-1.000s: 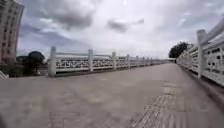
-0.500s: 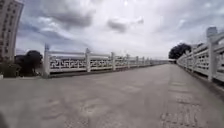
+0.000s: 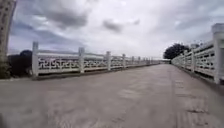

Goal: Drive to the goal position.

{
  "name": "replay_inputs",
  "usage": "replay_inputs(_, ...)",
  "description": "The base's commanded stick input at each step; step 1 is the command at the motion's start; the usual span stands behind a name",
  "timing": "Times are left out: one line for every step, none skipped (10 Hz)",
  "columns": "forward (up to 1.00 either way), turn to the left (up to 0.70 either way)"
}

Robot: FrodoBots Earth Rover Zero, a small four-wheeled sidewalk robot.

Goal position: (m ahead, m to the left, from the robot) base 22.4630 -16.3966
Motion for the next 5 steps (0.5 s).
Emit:
replay_inputs(0.7,-0.14)
replay_inputs(0.7,-0.14)
replay_inputs(0.7,-0.14)
replay_inputs(0.7,-0.14)
replay_inputs(0.7,-0.14)
